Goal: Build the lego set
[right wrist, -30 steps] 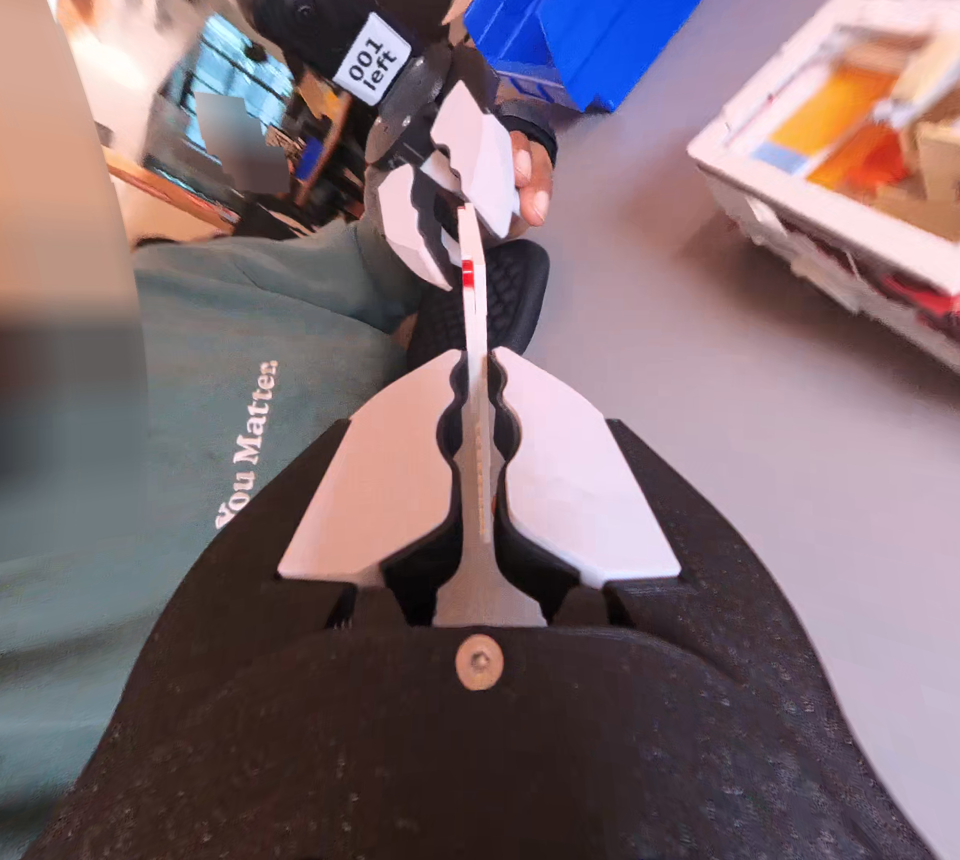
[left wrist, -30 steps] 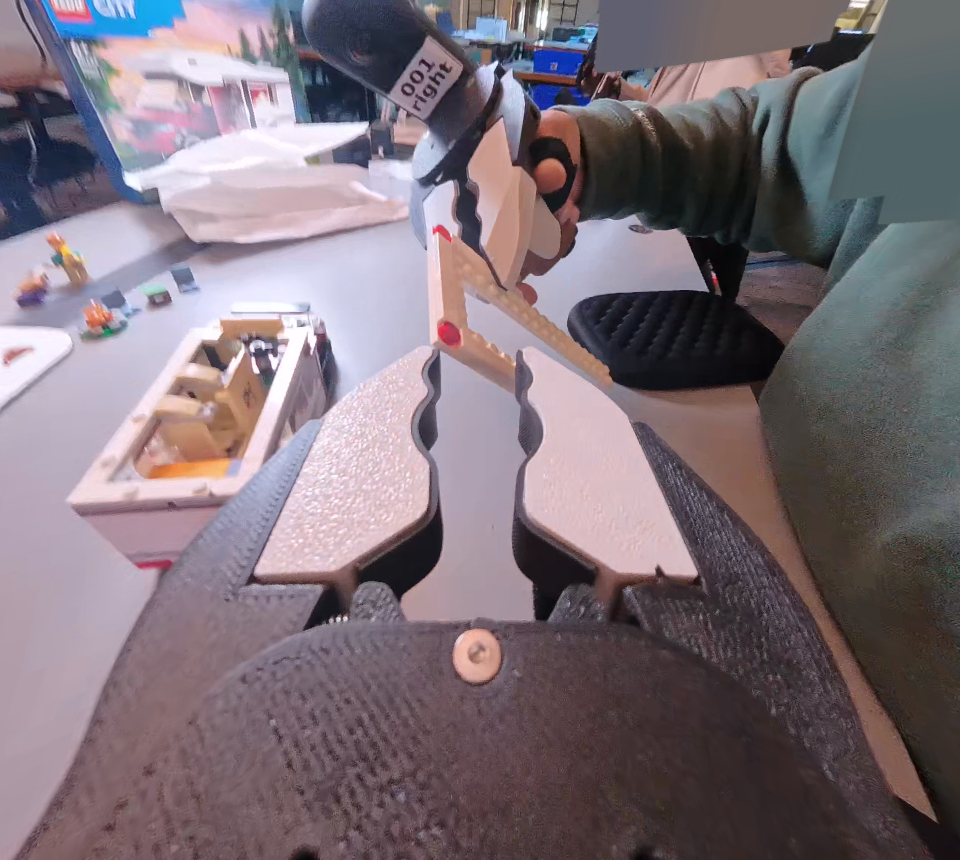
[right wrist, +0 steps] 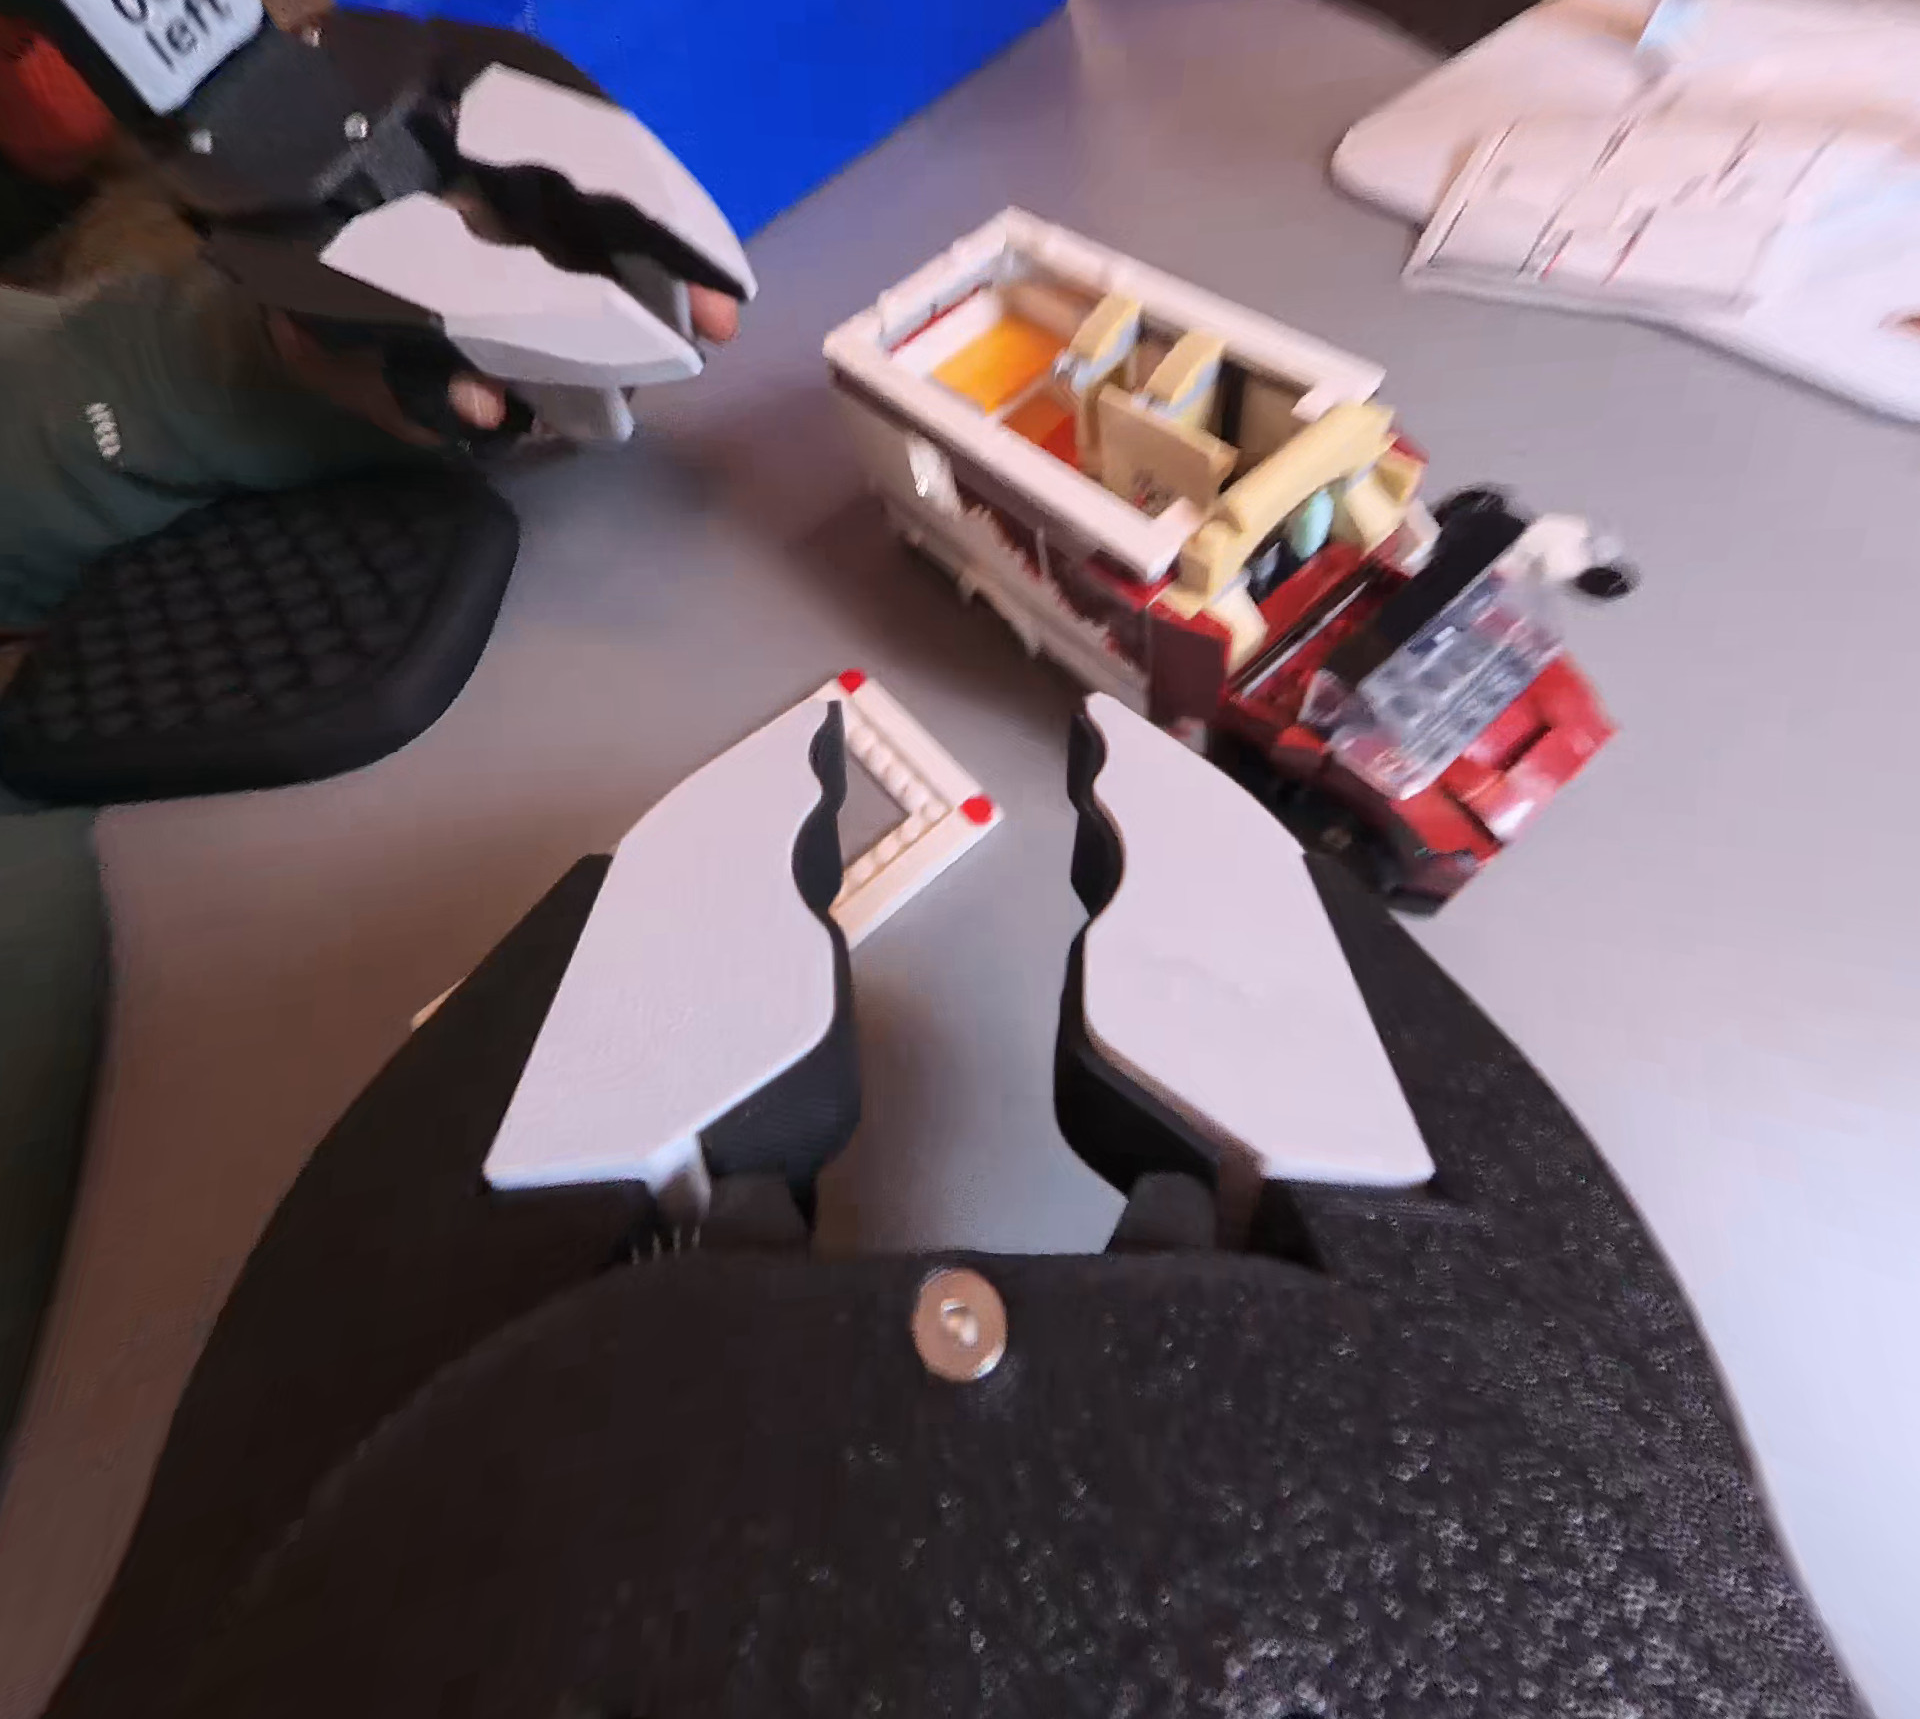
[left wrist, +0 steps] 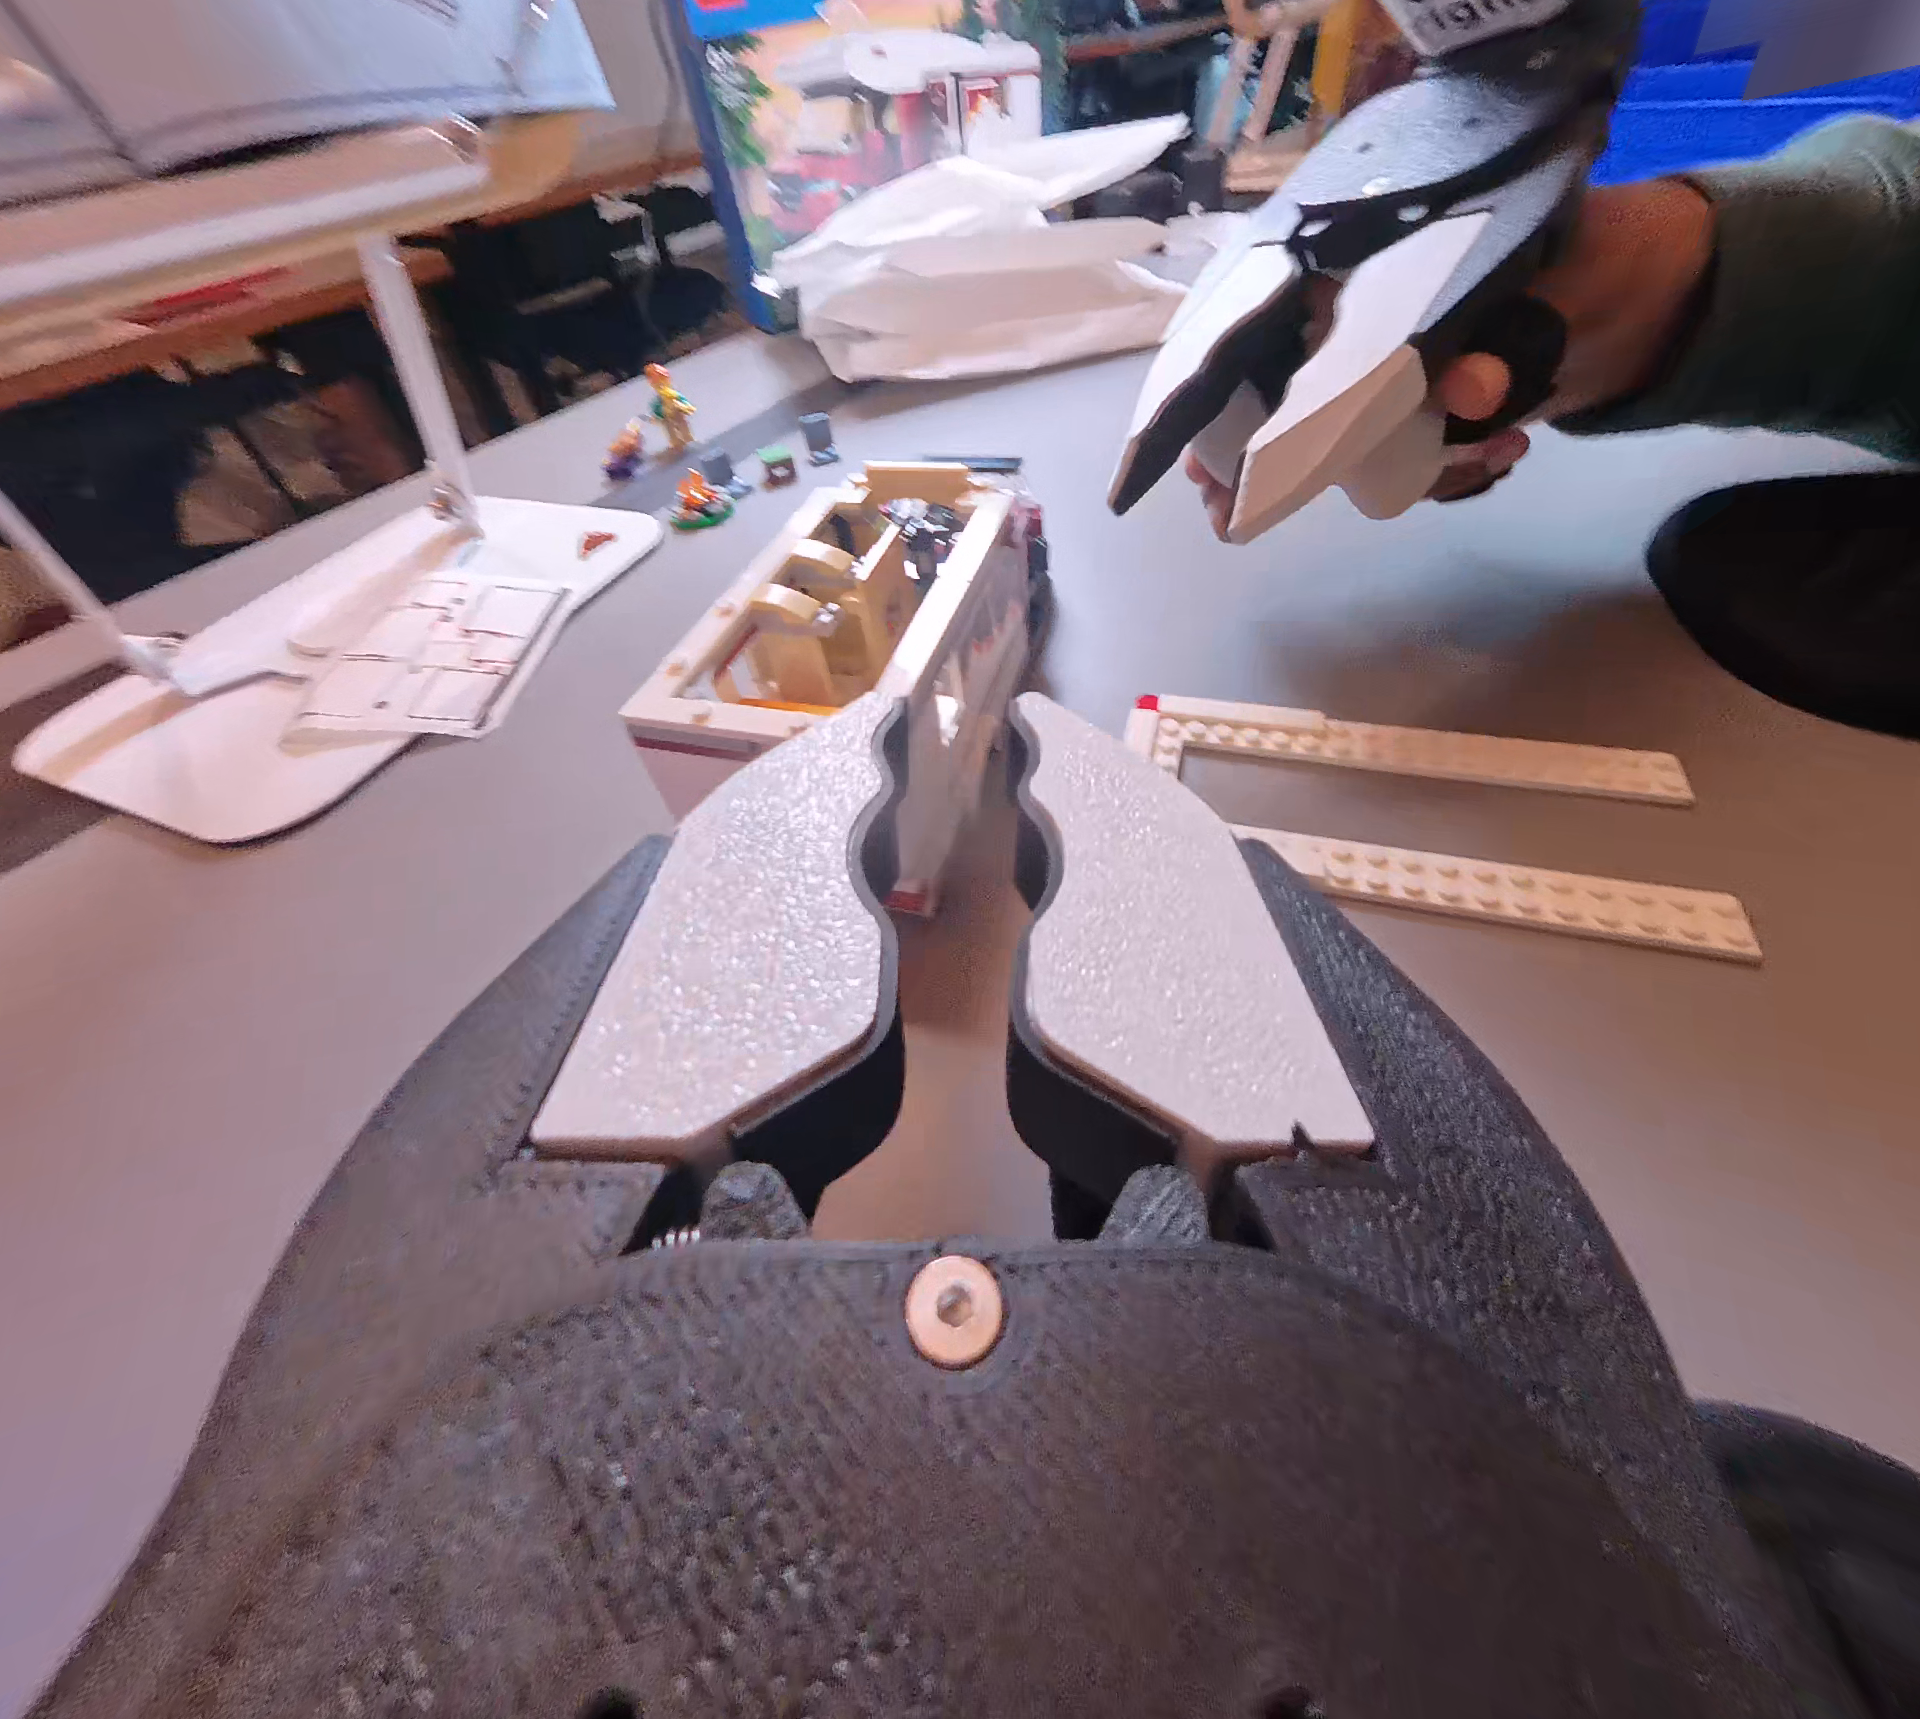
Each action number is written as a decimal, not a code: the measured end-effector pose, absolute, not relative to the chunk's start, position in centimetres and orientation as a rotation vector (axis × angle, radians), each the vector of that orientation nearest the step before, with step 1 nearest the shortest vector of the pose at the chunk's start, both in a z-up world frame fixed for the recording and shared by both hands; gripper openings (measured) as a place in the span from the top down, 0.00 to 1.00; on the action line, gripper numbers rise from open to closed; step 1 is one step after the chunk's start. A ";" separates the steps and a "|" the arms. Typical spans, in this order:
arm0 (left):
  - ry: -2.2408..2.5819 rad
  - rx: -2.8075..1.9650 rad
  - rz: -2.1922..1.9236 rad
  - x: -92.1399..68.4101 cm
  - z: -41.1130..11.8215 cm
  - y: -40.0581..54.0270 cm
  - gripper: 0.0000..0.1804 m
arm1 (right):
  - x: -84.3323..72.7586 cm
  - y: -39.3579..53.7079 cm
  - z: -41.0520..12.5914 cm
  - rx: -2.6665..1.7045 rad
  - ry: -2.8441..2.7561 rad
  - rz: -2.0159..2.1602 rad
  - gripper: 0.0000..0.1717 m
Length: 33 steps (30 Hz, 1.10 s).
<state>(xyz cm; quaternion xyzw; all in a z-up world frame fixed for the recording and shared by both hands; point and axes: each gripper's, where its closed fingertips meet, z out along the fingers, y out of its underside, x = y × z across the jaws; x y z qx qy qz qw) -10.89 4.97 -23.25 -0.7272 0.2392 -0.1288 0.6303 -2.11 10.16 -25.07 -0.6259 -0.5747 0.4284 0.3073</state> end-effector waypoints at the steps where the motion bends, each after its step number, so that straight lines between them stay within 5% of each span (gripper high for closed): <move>1: 0.517 -1.649 -0.264 -11.4 -22.9 5.1 0.93 | -2.3 10.8 -24.2 -1.593 -1.465 1.111 0.76; 6: 0.327 -1.566 -0.161 -14.9 -20.7 5.2 1.00 | -3.2 13.0 -20.3 -1.355 -1.245 0.991 0.78; 11: 0.242 -1.564 -0.113 -16.7 -20.6 5.5 1.00 | -5.0 15.7 -16.4 -1.248 -1.107 0.875 1.00; 33: 0.398 -1.551 -0.004 -15.4 -21.9 6.2 1.00 | -17.7 30.8 -4.8 -1.107 -0.918 0.514 1.00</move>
